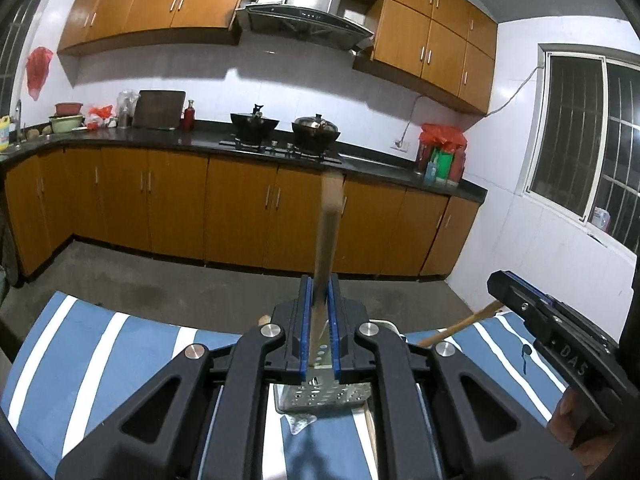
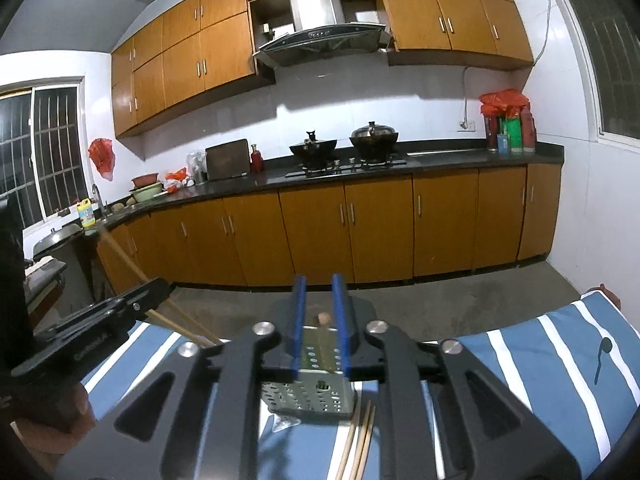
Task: Organize utensils
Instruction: 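Open the left tool over the holder while the right tool opens to drop its chopstick, then lower the left tool onto a third chopstick and close it while the right tool grasps one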
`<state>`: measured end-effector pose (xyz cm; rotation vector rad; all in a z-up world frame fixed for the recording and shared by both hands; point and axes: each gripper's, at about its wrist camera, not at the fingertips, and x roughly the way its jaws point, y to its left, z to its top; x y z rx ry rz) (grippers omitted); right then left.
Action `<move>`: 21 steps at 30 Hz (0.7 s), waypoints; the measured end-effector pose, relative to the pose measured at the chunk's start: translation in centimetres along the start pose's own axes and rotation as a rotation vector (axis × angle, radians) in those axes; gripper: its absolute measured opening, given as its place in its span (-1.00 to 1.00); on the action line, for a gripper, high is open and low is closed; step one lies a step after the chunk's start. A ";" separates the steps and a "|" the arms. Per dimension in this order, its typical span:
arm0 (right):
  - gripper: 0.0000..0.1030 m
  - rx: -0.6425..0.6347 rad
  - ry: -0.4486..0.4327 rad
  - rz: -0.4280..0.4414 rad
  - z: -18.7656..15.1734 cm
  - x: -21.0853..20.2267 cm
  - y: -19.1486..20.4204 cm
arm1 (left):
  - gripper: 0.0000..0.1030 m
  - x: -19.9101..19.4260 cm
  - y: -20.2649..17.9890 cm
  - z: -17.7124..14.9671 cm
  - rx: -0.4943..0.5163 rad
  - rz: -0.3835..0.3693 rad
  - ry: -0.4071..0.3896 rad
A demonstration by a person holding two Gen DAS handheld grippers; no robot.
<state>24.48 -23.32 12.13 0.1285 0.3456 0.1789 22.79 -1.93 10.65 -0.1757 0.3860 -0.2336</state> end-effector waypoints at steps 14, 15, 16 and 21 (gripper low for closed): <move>-0.55 0.050 -0.029 -0.086 -2.3 -5.5 -3.4 | -0.39 -6.0 2.5 0.1 -0.064 0.027 -0.106; -0.55 0.057 -0.003 -0.104 -3.3 -5.4 -4.0 | -0.39 -6.2 2.9 -0.4 -0.064 0.045 -0.098; -0.55 0.064 0.034 -0.118 -4.5 -5.1 -4.5 | -0.39 -6.4 3.4 -1.3 -0.062 0.076 -0.080; -0.55 0.089 0.254 -0.145 -11.2 -2.0 -5.7 | -0.39 -4.9 5.4 -6.3 -0.044 0.176 0.070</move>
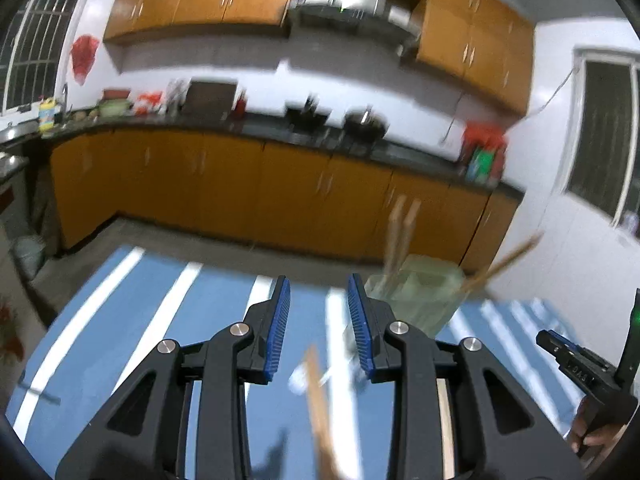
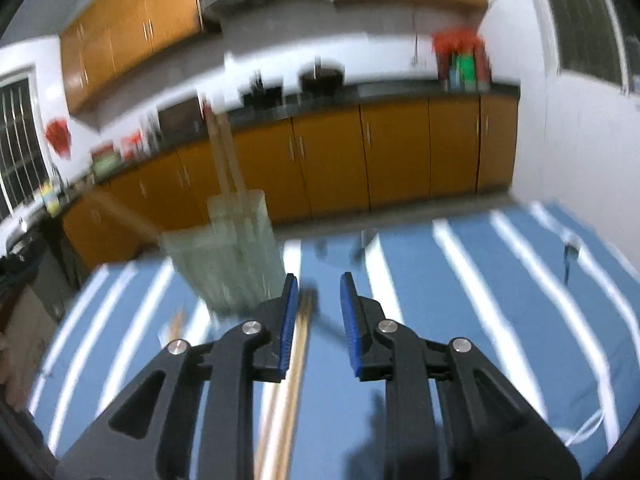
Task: Organize utensils
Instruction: 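Lower the left tool onto a third chopstick and close it while the right tool grasps one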
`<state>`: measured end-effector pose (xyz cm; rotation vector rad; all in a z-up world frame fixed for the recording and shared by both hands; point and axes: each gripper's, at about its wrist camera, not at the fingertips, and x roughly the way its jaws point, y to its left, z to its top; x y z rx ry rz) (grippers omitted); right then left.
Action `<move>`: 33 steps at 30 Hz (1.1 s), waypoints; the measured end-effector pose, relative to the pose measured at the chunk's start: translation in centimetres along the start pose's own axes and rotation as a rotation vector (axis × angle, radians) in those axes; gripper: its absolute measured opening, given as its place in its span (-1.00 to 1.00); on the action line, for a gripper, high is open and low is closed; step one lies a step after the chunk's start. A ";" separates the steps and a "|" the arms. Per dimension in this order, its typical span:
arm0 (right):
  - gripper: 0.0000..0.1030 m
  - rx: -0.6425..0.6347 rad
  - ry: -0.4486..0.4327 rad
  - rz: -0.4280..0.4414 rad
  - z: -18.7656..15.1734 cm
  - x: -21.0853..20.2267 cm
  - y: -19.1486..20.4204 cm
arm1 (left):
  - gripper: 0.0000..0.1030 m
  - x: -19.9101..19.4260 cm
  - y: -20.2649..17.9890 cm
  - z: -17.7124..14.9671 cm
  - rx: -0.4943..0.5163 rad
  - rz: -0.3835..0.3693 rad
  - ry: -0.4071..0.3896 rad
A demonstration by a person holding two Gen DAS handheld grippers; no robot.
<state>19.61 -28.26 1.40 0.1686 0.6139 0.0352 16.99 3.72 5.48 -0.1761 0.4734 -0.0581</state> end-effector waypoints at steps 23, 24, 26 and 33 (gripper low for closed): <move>-0.85 -0.061 0.281 -0.043 -9.4 6.2 1.5 | -0.57 5.0 0.6 -12.9 -0.009 -0.044 0.418; -0.85 -0.059 0.281 -0.045 -9.4 6.2 1.3 | -0.60 5.1 0.5 -13.2 -0.008 -0.053 0.427; -0.85 -0.056 0.282 -0.045 -9.3 6.2 1.1 | -0.63 5.2 0.3 -13.4 -0.007 -0.061 0.437; -0.85 -0.055 0.285 -0.043 -9.3 6.3 1.0 | -0.71 5.1 -0.5 -13.9 0.019 -0.074 0.445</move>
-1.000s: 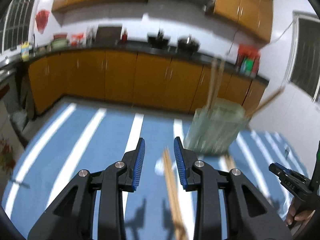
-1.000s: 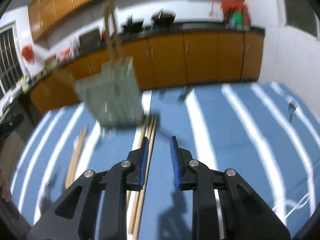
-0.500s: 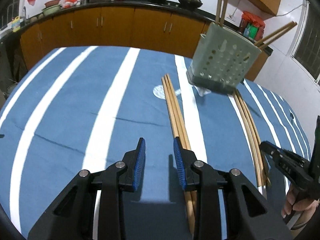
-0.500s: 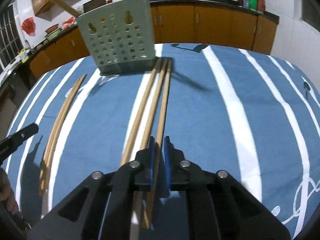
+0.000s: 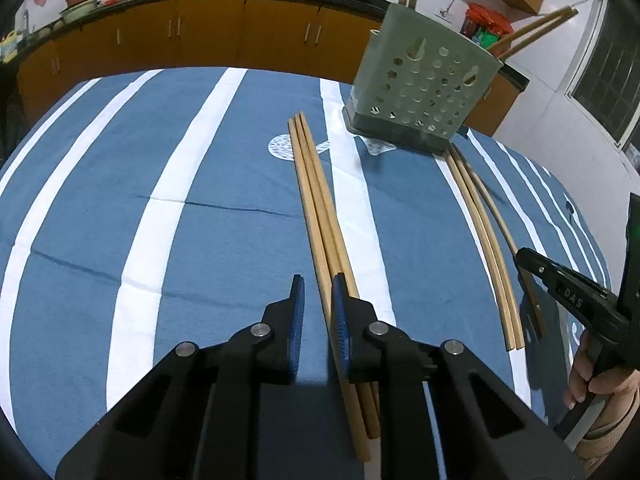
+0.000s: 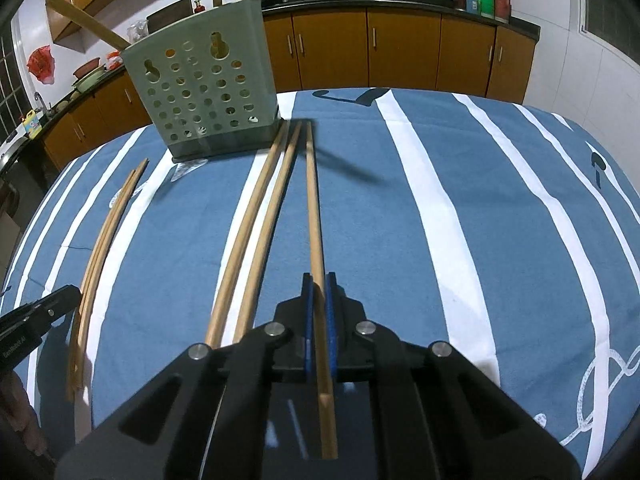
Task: Organize utensils
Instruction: 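Lower the left tool onto a third chopstick and close it while the right tool grasps one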
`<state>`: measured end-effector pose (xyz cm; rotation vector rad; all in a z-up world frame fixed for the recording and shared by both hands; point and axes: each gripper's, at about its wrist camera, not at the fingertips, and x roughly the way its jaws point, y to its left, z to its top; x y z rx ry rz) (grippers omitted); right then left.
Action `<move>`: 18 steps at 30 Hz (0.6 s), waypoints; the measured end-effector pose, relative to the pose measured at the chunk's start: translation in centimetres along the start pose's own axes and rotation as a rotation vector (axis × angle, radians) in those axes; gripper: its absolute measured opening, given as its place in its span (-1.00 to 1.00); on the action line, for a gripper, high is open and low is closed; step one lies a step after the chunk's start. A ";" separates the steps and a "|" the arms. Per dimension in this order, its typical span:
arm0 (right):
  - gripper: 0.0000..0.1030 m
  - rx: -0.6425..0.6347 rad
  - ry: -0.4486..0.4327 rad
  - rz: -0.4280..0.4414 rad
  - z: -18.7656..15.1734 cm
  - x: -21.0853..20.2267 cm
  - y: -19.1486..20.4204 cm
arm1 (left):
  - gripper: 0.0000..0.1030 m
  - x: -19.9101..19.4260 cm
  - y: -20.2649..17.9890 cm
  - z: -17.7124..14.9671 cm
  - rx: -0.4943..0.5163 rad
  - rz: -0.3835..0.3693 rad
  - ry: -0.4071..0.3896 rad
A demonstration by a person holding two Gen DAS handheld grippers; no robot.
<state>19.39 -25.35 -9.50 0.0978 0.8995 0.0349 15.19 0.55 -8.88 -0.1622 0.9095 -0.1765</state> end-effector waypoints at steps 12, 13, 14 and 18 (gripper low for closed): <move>-0.79 -0.017 0.004 0.006 -0.7 -0.2 0.1 | -0.83 0.3 -1.1 -0.1 0.039 0.040 0.006; -0.83 -0.026 0.002 0.000 -0.7 -0.2 0.2 | -0.83 0.3 -1.0 0.0 0.037 0.038 0.007; -0.83 -0.034 -0.001 -0.009 -0.7 -0.2 0.3 | -0.83 0.4 -0.9 0.1 0.036 0.039 0.007; -0.85 -0.024 -0.006 -0.008 -0.6 -0.2 0.1 | -0.85 0.7 0.1 0.9 0.026 0.071 0.003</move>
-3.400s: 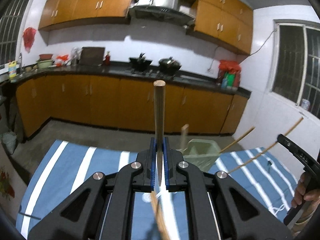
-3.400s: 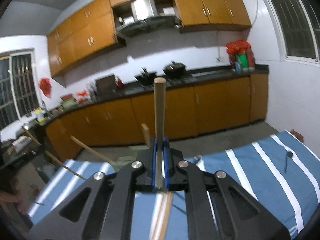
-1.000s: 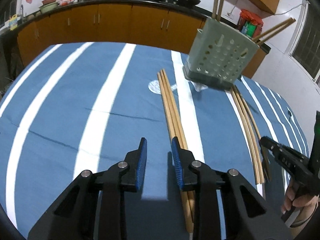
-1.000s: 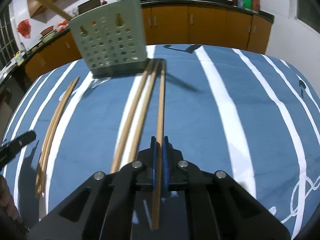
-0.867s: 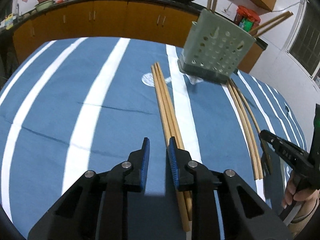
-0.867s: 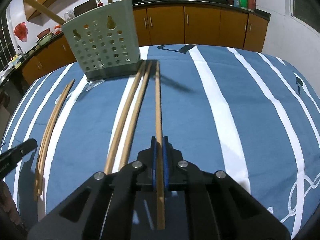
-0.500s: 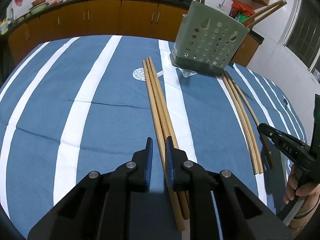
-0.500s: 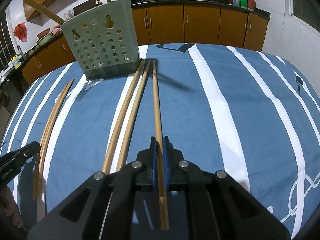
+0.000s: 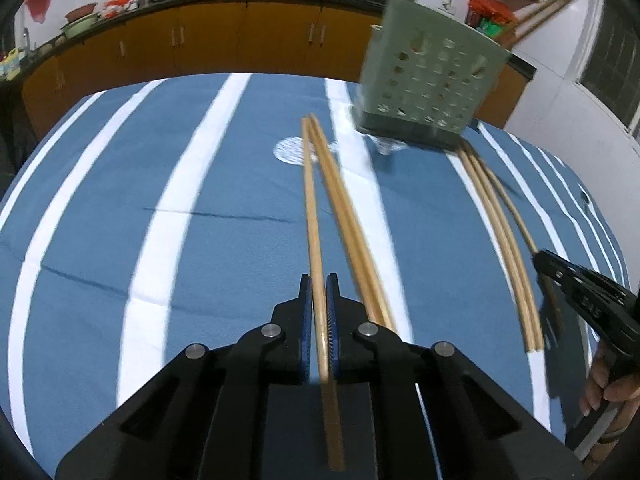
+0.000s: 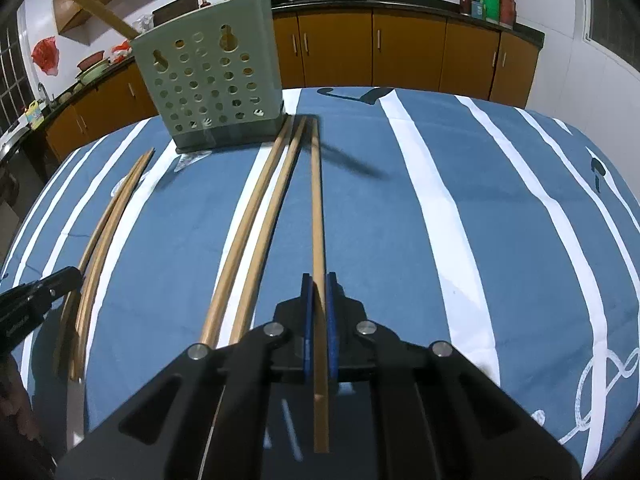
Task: Organize utensils
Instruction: 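Lower the left tool onto a third chopstick and close it while the right tool grasps one, then lift the left tool's chopstick off the cloth while the right tool lifts its chopstick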
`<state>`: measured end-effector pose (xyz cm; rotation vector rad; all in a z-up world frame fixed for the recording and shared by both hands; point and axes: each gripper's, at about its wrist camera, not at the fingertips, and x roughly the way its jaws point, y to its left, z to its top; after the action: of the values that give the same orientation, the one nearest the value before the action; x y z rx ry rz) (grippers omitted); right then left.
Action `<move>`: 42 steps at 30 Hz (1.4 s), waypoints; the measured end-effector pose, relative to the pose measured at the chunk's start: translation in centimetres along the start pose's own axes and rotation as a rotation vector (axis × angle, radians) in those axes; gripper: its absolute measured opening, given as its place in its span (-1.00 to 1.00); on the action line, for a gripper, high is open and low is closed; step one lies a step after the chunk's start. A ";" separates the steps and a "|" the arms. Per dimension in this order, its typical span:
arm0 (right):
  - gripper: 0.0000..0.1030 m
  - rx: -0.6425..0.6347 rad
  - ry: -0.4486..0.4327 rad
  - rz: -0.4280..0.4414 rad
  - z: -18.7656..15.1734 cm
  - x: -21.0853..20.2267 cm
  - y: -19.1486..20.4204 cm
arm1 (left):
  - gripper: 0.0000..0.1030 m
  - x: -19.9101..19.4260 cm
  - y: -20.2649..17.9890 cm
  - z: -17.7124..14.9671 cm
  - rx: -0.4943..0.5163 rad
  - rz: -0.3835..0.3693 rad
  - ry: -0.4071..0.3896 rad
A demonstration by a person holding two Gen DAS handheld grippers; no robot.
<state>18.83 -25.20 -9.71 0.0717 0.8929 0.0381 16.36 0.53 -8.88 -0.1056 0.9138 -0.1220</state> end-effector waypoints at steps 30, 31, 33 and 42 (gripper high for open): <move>-0.82 0.046 -0.018 -0.043 1.3 1.2 -1.4 | -0.84 1.2 3.6 2.1 -0.037 0.061 -0.037; -0.82 0.046 -0.018 -0.043 1.3 1.2 -1.4 | -0.84 1.2 3.6 2.1 -0.037 0.061 -0.037; -0.82 0.046 -0.018 -0.043 1.3 1.2 -1.4 | -0.84 1.2 3.6 2.1 -0.037 0.060 -0.037; -0.82 0.047 -0.018 -0.041 1.3 1.3 -1.5 | -0.84 1.2 3.9 2.1 -0.054 0.048 -0.038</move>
<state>20.63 -26.65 -10.03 0.0978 0.8773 -0.0216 19.03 4.30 -9.09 -0.1356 0.8811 -0.0509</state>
